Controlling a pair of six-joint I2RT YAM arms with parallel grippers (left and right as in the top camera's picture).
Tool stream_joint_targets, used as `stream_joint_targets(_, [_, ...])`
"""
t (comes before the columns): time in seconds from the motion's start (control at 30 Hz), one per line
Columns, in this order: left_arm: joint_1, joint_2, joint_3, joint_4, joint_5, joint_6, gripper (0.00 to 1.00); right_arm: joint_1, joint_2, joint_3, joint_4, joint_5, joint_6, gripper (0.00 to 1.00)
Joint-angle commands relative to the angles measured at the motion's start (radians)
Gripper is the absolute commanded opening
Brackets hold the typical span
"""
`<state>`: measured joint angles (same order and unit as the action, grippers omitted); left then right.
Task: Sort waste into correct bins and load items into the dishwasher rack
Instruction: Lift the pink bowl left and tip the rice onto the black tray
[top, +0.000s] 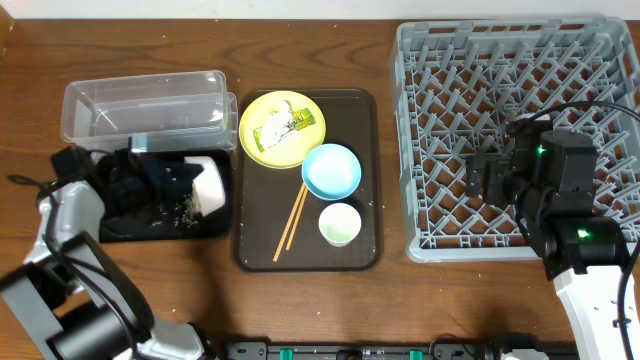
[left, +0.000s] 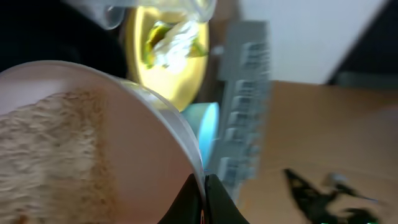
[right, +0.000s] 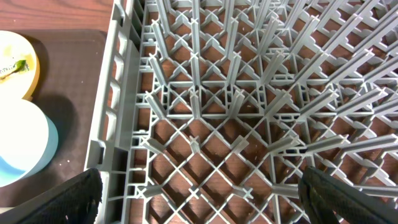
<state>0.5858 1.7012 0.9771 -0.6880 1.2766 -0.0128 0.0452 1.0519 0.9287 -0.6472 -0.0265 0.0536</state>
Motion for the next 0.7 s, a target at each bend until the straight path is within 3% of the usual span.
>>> stream_joint_targets(0.0, [0.053,0.03,0.02,-0.003,0.201,0.04,0.06,0.01,-0.001,0.019,-0.002,-0.003,0.012,0.99])
stream_joint_targets(0.3, [0.18,0.04,0.02,-0.006,0.296,0.016,0.06,0.01,0.0,0.019,-0.005,0.0,0.008,0.99])
stream_joint_targets(0.67, [0.191,0.04,0.02,-0.006,0.296,0.016,0.06,0.01,-0.001,0.019,-0.008,0.0,0.008,0.99])
